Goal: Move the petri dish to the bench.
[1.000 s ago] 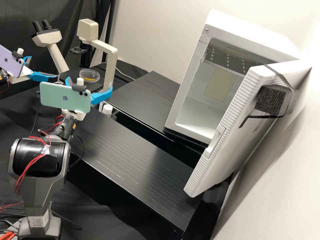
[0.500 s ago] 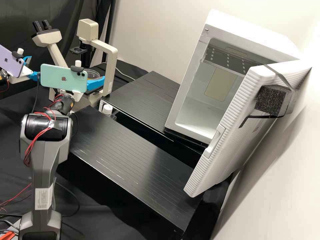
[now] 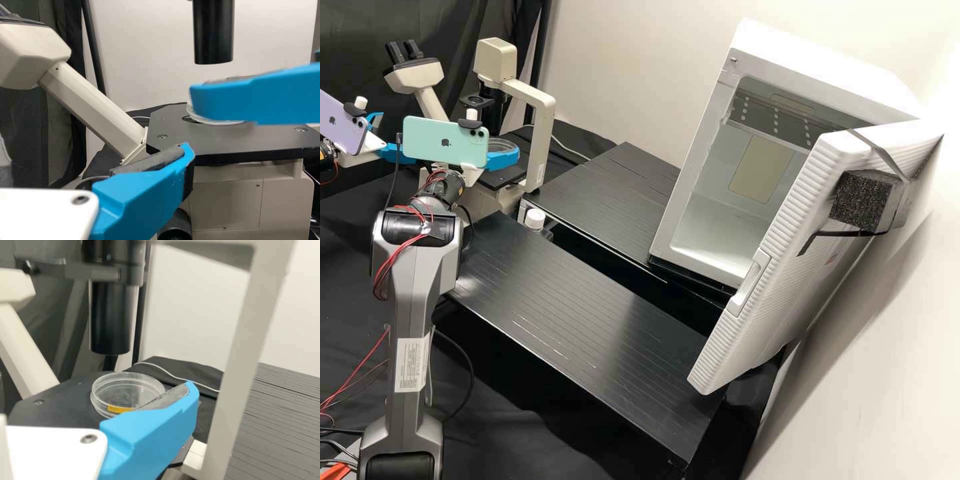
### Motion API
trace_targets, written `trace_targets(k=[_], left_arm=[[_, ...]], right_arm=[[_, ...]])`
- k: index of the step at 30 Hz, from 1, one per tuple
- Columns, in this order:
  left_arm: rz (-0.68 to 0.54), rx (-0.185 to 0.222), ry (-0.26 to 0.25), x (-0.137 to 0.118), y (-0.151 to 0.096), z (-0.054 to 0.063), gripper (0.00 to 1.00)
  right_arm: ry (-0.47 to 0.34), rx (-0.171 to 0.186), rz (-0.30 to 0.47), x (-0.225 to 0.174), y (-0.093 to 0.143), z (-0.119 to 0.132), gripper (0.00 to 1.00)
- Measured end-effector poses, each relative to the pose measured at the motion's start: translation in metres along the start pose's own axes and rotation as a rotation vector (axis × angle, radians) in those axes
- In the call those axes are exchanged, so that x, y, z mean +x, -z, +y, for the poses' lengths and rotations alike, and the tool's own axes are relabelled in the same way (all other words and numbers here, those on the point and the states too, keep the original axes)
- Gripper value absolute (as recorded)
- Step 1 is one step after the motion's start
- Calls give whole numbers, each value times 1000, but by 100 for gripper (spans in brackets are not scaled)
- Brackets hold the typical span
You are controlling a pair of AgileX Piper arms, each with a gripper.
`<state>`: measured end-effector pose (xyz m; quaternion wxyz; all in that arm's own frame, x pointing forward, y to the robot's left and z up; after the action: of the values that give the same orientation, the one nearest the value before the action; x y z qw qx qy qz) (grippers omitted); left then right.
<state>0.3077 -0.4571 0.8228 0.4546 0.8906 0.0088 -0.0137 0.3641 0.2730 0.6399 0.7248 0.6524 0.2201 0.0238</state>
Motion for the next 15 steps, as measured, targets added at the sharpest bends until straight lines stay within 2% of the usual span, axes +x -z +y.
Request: trace_targets(k=[6,10,15], left_arm=[[0,0,0,0,0,0,100],[0,0,0,0,0,0,100],[0,0,0,0,0,0,100]], right_arm=[[33,-1,-35,15,-3,-11,100],[49,24,-58,24,-8,-20,100],[41,82,-96,30,-13,-25,100]])
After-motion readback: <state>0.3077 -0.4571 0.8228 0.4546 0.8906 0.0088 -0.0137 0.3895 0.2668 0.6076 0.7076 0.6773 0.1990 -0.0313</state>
